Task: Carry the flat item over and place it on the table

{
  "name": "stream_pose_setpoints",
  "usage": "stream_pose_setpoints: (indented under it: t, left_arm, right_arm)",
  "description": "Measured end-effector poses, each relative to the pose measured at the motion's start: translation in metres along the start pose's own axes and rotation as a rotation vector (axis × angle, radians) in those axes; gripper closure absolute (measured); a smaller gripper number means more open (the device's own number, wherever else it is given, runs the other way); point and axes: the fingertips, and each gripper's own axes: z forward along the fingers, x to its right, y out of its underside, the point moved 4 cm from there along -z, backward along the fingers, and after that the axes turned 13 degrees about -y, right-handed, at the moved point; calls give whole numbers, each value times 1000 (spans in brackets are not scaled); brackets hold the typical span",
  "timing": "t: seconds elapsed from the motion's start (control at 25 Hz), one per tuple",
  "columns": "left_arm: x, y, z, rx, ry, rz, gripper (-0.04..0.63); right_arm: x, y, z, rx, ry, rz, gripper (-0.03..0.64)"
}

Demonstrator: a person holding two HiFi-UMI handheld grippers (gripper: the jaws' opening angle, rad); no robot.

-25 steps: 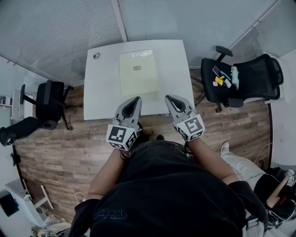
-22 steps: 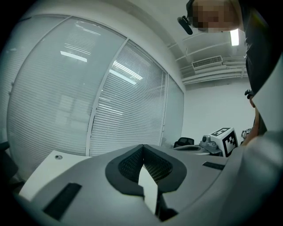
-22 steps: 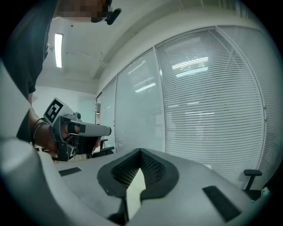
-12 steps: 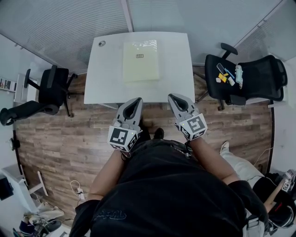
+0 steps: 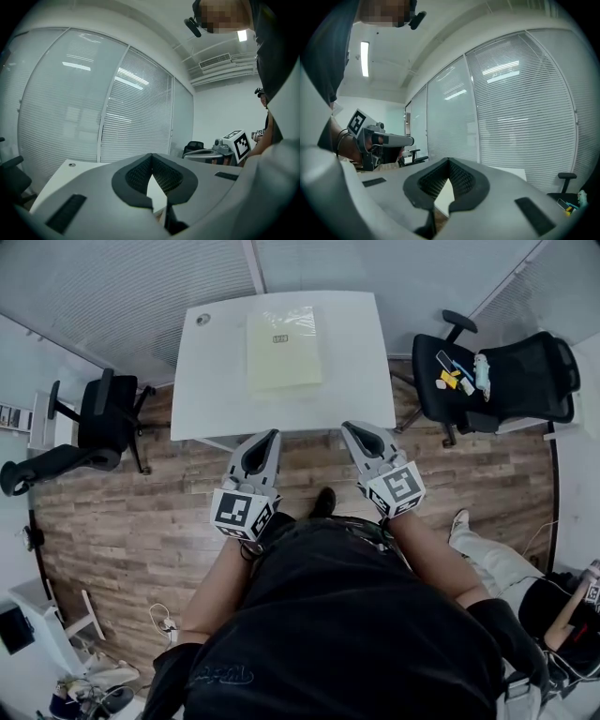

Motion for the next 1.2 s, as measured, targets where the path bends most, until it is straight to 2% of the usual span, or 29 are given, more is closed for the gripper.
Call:
stream_pose_setpoints:
  t: [0.44, 0.92, 1.2]
  left_arm:
    - [-25, -4, -38, 2, 57, 18, 583]
    - [-67, -1, -112, 12, 101, 19, 583]
    - [-81, 6, -153, 16, 132, 10, 583]
  right_arm:
    - [-47, -5, 11, -26, 23, -40, 595]
    - [-122, -7, 27, -17, 66, -29, 595]
    - [-168, -10, 27, -14, 60, -35, 595]
